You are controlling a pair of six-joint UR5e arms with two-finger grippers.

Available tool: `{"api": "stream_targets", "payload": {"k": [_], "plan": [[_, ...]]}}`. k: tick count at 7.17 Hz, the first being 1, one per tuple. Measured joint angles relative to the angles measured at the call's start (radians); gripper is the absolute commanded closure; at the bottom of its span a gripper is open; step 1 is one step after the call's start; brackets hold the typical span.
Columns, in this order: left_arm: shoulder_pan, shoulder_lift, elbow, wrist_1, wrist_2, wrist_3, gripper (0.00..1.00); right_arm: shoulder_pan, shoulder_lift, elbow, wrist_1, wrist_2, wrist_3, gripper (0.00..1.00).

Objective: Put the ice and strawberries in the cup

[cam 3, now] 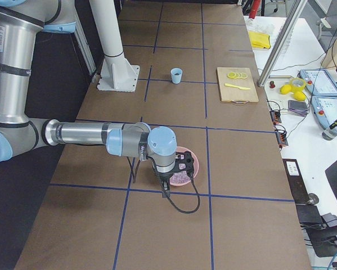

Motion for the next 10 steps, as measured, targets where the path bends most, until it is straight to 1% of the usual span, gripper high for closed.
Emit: {"api": "stream_targets", "payload": {"k": [10], "plan": [[0.000,0.025,0.001,0.002,0.010,0.003,0.00,0.000,0.000,0.000,-0.001,0.002,0.004,0.01]]}}
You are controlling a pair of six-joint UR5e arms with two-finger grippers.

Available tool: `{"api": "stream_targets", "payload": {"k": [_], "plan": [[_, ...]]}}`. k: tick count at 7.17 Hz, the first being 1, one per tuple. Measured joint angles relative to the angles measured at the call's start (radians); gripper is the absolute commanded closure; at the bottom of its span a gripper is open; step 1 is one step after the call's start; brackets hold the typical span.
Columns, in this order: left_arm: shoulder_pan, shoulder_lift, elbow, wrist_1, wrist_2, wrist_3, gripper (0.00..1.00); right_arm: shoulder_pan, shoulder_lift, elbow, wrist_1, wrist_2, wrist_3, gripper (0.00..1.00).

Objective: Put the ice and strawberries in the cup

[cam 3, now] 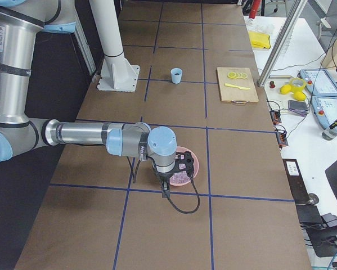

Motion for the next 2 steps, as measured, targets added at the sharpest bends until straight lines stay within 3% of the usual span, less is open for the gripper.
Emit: {"api": "stream_targets", "payload": {"k": [2], "plan": [[0.000,0.007,-0.005,-0.001,-0.001,0.000,0.00,0.000,0.000,0.000,0.000,0.001,0.000,0.01]]}}
